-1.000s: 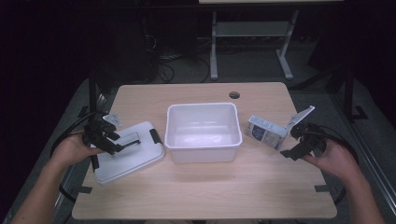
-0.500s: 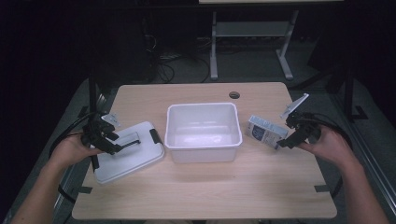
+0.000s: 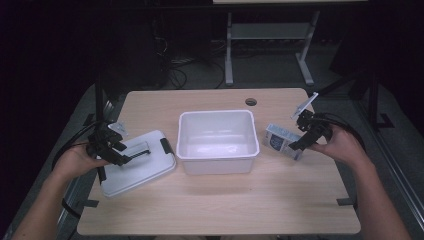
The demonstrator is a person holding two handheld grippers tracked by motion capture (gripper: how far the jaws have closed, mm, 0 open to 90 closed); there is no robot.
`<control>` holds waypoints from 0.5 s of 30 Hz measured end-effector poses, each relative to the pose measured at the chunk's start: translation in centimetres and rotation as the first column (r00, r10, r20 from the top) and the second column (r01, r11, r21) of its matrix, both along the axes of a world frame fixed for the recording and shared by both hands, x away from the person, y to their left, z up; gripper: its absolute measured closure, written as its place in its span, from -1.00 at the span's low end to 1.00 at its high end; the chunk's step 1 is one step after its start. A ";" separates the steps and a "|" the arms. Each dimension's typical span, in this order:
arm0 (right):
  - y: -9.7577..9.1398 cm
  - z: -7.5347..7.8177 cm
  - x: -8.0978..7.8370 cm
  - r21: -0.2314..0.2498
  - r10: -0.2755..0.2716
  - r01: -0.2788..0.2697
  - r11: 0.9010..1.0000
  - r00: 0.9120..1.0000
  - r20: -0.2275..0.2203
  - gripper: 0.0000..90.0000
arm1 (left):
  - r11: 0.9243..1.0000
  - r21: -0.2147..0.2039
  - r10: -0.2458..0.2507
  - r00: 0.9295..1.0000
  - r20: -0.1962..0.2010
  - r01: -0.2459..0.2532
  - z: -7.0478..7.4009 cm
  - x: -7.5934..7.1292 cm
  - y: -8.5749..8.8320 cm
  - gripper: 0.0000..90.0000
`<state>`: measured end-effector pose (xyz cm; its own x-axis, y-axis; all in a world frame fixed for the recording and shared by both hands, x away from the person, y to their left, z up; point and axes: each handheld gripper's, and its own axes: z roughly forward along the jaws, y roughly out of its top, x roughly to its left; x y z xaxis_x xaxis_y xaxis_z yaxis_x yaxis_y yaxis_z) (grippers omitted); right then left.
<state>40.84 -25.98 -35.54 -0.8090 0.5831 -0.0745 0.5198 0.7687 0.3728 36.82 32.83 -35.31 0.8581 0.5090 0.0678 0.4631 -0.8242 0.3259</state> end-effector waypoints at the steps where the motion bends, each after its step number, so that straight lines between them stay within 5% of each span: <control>1: 0.0 -0.1 0.2 0.003 0.003 -0.003 1.000 1.000 -0.005 -0.56 | 1.000 0.000 0.000 1.000 -0.001 0.000 0.0 0.0 0.0 0.01; 15: 0.6 -1.2 1.9 0.015 0.009 -0.009 1.000 0.999 -0.035 -0.42 | 1.000 -0.008 0.006 1.000 0.000 -0.006 0.0 -0.1 0.2 0.01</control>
